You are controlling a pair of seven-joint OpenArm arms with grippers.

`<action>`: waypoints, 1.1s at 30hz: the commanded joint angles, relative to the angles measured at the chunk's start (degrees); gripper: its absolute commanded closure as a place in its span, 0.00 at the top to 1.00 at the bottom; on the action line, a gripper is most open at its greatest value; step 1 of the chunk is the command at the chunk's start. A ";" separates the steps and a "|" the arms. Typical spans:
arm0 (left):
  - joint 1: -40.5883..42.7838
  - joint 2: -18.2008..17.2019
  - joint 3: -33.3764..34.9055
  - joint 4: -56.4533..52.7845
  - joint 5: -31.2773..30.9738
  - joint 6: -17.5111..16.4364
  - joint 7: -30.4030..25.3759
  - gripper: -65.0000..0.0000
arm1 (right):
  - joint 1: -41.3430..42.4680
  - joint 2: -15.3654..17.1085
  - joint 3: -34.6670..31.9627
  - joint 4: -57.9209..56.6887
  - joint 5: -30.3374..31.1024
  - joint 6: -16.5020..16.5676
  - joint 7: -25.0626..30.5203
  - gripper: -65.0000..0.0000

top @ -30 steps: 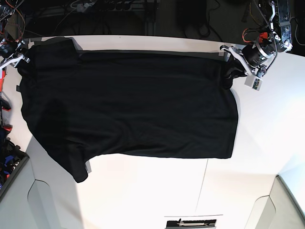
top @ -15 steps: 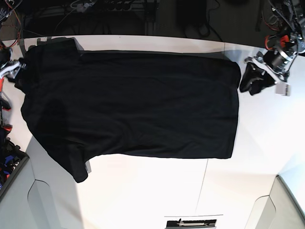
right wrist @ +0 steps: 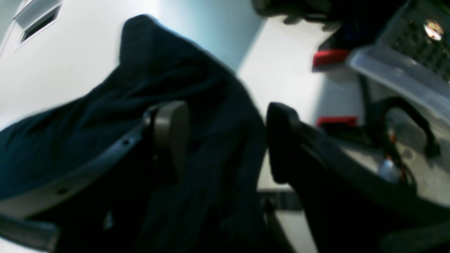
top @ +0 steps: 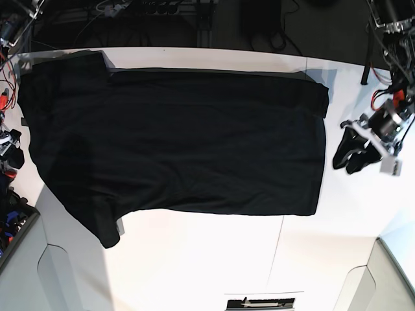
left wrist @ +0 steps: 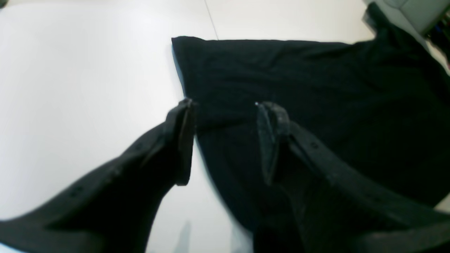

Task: Layout the t-shirt on the table in an organized manner, then fold the t-shirt properly
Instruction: 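Release the hem and move both grippers to the shirt's side corners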

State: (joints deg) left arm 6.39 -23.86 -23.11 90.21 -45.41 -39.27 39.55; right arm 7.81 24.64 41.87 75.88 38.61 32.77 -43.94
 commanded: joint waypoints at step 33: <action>-36.17 0.50 12.66 -52.85 17.00 5.86 -11.72 0.49 | 21.84 2.93 -14.16 -34.82 -14.21 -1.49 14.62 0.54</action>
State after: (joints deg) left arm -28.40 -22.70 -10.37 37.01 -28.58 -33.28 27.46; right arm 28.27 26.50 27.62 40.21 23.83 30.68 -30.44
